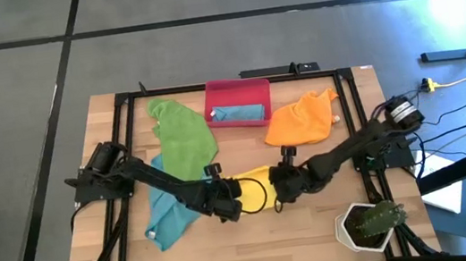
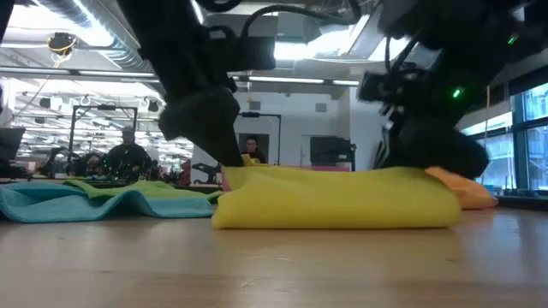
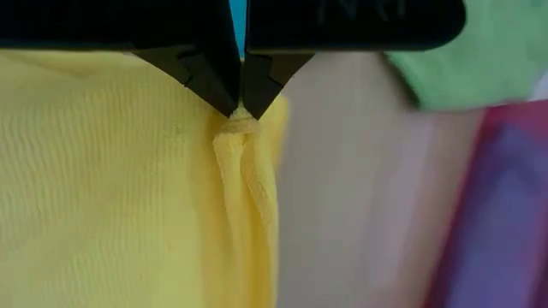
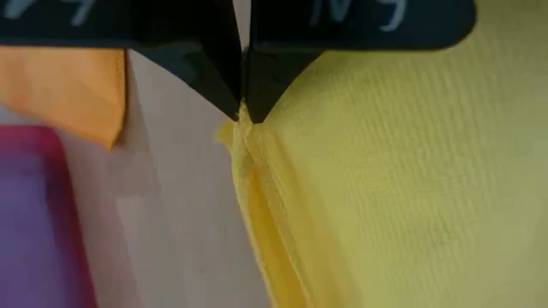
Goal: Roll microfiber towels into tight, uniform cylinder then place into a basket
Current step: Fold the yellow microfiber towel
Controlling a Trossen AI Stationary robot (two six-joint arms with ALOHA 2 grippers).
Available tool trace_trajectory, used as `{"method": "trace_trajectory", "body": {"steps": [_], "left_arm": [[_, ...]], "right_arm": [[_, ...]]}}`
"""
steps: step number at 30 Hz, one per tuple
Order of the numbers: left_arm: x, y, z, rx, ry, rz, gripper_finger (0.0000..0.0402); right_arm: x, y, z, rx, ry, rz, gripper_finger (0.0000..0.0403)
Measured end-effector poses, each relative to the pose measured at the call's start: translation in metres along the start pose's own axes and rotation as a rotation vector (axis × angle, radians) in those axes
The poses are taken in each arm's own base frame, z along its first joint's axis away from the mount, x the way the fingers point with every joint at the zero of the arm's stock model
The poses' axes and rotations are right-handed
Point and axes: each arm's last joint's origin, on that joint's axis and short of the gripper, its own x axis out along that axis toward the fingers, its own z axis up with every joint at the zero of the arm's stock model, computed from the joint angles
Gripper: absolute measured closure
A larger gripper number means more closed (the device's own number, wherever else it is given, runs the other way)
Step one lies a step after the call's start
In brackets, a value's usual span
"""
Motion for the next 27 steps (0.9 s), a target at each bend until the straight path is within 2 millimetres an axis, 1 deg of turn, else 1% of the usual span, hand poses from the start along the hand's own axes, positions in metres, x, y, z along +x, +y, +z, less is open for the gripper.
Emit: {"method": "trace_trajectory", "body": {"steps": [5, 8, 11, 14, 21, 23, 27], "left_arm": [[0.015, 0.011, -0.004, -0.033, 0.02, 0.027, 0.0401], [0.026, 0.016, -0.008, -0.055, 0.021, 0.014, 0.0401], [0.031, 0.016, -0.007, -0.037, -0.006, -0.026, 0.0391], [0.03, 0.014, -0.005, -0.007, -0.03, -0.024, 0.0367], [0.027, 0.016, 0.0, -0.011, -0.065, 0.045, 0.03], [0.026, 0.017, 0.003, -0.011, -0.07, 0.061, 0.0288], [0.017, 0.022, 0.009, -0.013, -0.083, 0.097, 0.0273]], "right_arm": [[0.019, -0.003, -0.001, 0.021, 0.051, 0.008, 0.0394], [0.023, -0.003, -0.002, 0.027, 0.059, 0.011, 0.0392], [0.024, -0.004, -0.002, 0.026, 0.06, 0.003, 0.0383], [0.023, -0.004, -0.002, 0.028, 0.059, 0.003, 0.0364], [0.021, -0.007, -0.004, 0.012, 0.074, -0.03, 0.0311], [0.017, -0.01, -0.005, 0.008, 0.078, -0.048, 0.0299], [0.001, -0.018, -0.002, 0.028, 0.066, -0.046, 0.0285]]}}
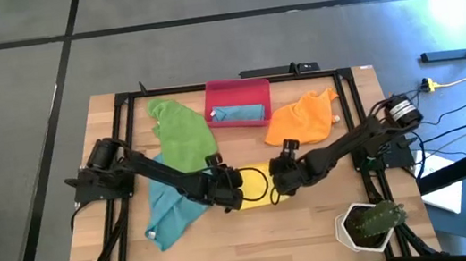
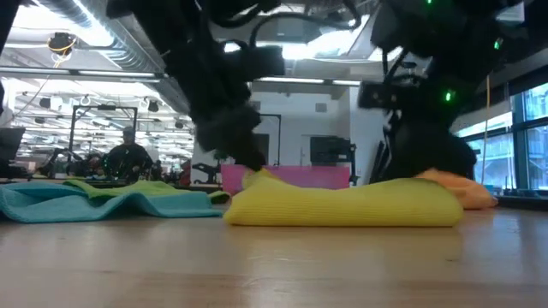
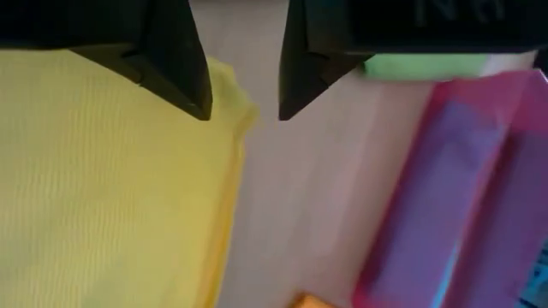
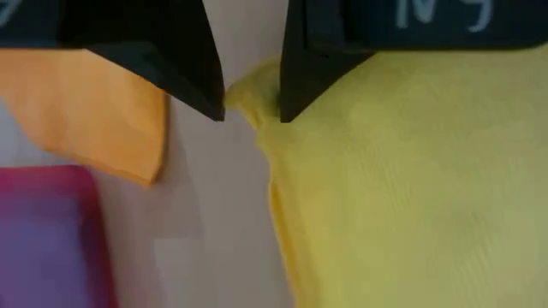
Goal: Roll microfiber towels into tight, uniform cylinder then place into a basket
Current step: Fold the yellow microfiber towel
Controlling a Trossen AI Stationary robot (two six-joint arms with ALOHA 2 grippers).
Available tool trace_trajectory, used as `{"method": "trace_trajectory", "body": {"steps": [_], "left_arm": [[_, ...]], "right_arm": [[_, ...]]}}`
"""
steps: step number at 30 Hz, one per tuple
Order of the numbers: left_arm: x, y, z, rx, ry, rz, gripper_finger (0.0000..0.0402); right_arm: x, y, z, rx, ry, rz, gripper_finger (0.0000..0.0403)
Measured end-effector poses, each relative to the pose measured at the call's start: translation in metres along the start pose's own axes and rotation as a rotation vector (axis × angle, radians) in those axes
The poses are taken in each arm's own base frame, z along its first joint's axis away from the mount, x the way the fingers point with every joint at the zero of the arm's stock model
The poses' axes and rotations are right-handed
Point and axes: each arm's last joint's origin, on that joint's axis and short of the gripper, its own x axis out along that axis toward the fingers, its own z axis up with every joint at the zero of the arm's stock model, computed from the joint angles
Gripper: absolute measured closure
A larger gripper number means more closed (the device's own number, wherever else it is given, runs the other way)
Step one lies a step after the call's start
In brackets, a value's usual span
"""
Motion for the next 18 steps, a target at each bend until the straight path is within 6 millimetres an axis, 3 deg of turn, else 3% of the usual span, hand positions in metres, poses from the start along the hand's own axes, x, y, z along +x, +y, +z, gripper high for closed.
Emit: {"method": "trace_trajectory", "body": {"steps": [10, 14, 18], "left_arm": [[-0.036, 0.021, 0.018, -0.081, -0.063, -0.031, 0.0268], [-0.044, 0.016, 0.027, -0.161, -0.149, -0.074, 0.0268], [-0.028, 0.007, 0.029, -0.111, -0.147, -0.116, 0.0268]], "right_arm": [[-0.051, -0.025, 0.014, 0.061, -0.16, 0.102, 0.0283], [-0.061, -0.015, 0.02, 0.07, -0.27, 0.251, 0.0283], [-0.054, 0.0, 0.015, 0.053, -0.398, 0.386, 0.0283]]}}
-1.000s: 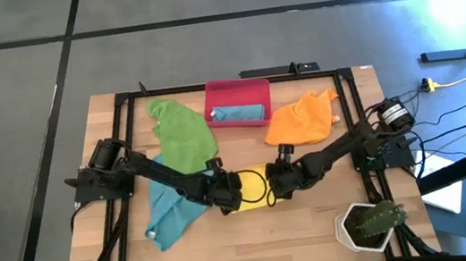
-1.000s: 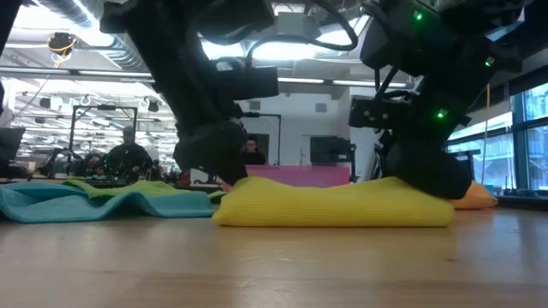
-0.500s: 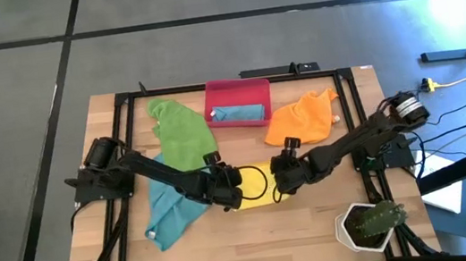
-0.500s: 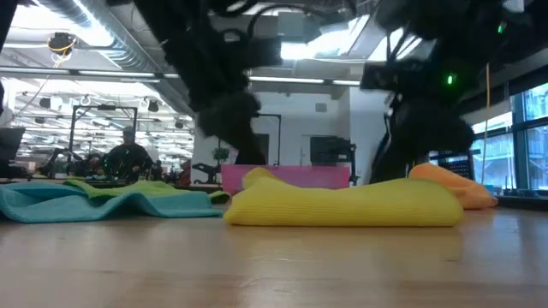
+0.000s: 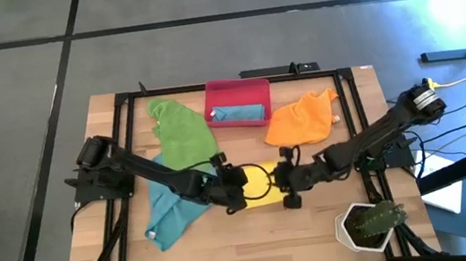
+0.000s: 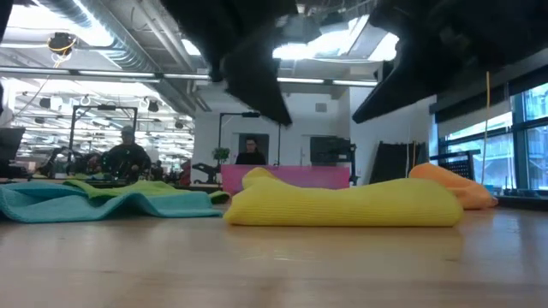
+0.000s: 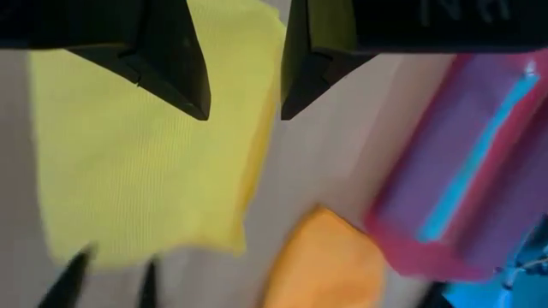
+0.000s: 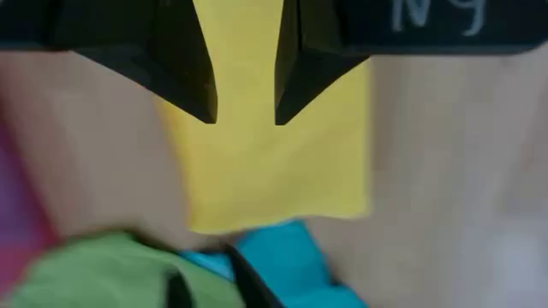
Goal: Roll microfiber towels into tight, uniform cylinder then place into a basket
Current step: Fold the yellow microfiber towel
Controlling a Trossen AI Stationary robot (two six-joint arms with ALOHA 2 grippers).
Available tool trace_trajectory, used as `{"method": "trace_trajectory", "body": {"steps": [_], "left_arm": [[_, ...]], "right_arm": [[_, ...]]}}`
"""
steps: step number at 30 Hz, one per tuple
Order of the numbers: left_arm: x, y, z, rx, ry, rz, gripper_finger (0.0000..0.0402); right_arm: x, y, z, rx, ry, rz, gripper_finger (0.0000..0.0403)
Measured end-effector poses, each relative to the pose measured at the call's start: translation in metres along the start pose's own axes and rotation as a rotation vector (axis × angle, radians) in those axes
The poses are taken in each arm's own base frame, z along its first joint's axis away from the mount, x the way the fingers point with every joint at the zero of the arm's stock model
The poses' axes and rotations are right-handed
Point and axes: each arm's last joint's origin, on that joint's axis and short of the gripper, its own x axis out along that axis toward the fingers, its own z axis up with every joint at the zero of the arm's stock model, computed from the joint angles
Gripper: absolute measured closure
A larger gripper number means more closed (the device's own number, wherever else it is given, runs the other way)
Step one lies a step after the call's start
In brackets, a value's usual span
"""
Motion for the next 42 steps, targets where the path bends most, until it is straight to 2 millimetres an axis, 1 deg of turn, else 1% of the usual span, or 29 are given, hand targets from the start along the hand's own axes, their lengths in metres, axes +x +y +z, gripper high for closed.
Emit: {"method": "trace_trajectory", "body": {"steps": [2, 5, 7, 12, 16, 22, 27, 29, 34, 37, 39, 42], "left_arm": [[0.01, 0.0, -0.004, 0.003, 0.045, -0.04, 0.0268], [0.018, 0.001, -0.004, -0.085, 0.085, -0.115, 0.0268], [0.021, 0.002, -0.007, -0.08, 0.115, -0.134, 0.0268], [0.026, 0.003, -0.01, -0.075, 0.137, -0.112, 0.0269], [0.037, 0.002, -0.017, -0.065, 0.17, -0.093, 0.0269], [0.06, -0.002, -0.033, -0.036, 0.25, -0.08, 0.0269], [0.067, 0.002, -0.035, -0.037, 0.271, -0.07, 0.0269], [0.069, 0.004, -0.035, -0.042, 0.271, -0.063, 0.0269], [0.064, 0.006, -0.03, -0.038, 0.261, -0.046, 0.0269], [0.058, 0.007, -0.022, -0.046, 0.228, -0.034, 0.0269], [0.051, 0.008, -0.022, -0.022, 0.234, -0.003, 0.0269], [0.039, 0.007, -0.015, -0.001, 0.206, 0.037, 0.0269]], "right_arm": [[0.004, 0.0, -0.008, 0.013, -0.03, 0.032, 0.0285], [0.008, -0.004, -0.022, 0.045, -0.036, 0.034, 0.0292], [0.01, -0.008, -0.03, 0.069, -0.038, 0.029, 0.0297], [0.017, -0.024, -0.051, 0.126, -0.016, -0.013, 0.0312], [0.021, -0.035, -0.065, 0.191, 0.004, -0.049, 0.0319], [0.026, -0.046, -0.078, 0.234, 0.045, -0.092, 0.0323], [0.033, -0.054, -0.087, 0.241, 0.089, -0.126, 0.0323], [0.036, -0.057, -0.089, 0.247, 0.102, -0.141, 0.0323], [0.039, -0.062, -0.091, 0.253, 0.113, -0.161, 0.0323], [0.037, -0.065, -0.091, 0.23, 0.124, -0.171, 0.0323], [0.036, -0.067, -0.09, 0.221, 0.126, -0.174, 0.0323], [0.031, -0.07, -0.087, 0.219, 0.123, -0.181, 0.0323]]}}
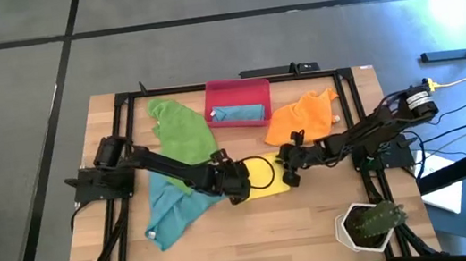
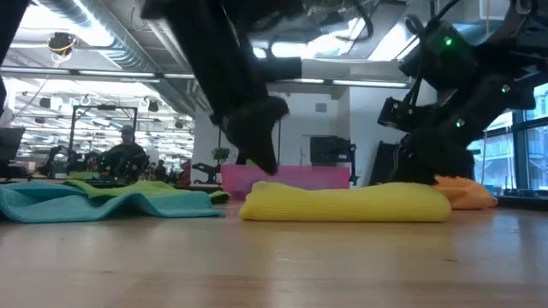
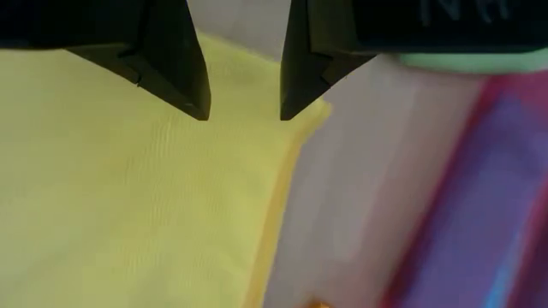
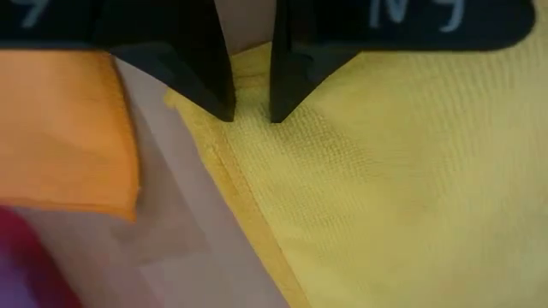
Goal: Roll microfiber towels into tight, uniform cylinder then place into a basket
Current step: Fold the yellow microfiber towel, then roll the yellow microfiber towel
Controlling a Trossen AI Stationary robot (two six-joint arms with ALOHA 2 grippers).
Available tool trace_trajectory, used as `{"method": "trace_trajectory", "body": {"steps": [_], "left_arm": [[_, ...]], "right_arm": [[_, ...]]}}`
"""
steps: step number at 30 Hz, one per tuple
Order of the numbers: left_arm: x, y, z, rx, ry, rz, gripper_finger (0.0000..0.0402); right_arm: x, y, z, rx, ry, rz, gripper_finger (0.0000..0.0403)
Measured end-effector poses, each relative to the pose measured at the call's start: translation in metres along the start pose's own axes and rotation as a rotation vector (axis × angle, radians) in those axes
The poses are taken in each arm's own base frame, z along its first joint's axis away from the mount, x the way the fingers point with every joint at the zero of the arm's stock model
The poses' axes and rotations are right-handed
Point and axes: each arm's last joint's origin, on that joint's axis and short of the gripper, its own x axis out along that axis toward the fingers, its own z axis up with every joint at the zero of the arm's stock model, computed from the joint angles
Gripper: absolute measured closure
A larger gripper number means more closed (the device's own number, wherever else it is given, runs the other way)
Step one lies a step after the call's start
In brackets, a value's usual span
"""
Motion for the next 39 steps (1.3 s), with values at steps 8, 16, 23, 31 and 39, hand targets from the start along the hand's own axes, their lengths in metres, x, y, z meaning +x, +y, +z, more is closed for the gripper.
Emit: {"method": "trace_trajectory", "body": {"steps": [8, 16, 23, 31, 39], "left_arm": [[-0.04, -0.005, 0.003, 0.03, -0.097, 0.011, 0.0269], [-0.065, -0.021, 0.001, 0.063, -0.178, -0.07, 0.0269], [-0.058, -0.047, -0.004, 0.172, -0.211, -0.165, 0.0269], [-0.038, -0.064, -0.012, 0.242, -0.197, -0.189, 0.025], [-0.041, -0.069, -0.02, 0.329, -0.162, -0.218, 0.0178]], "right_arm": [[-0.03, -0.008, 0.016, 0.004, -0.063, 0.017, 0.0323], [-0.065, 0.007, 0.025, -0.07, -0.176, 0.185, 0.0323], [-0.072, 0.037, 0.012, -0.261, -0.173, 0.331, 0.0314], [-0.068, 0.064, -0.01, -0.445, -0.13, 0.391, 0.0233], [-0.061, 0.075, -0.026, -0.616, -0.12, 0.299, 0.0161]]}}
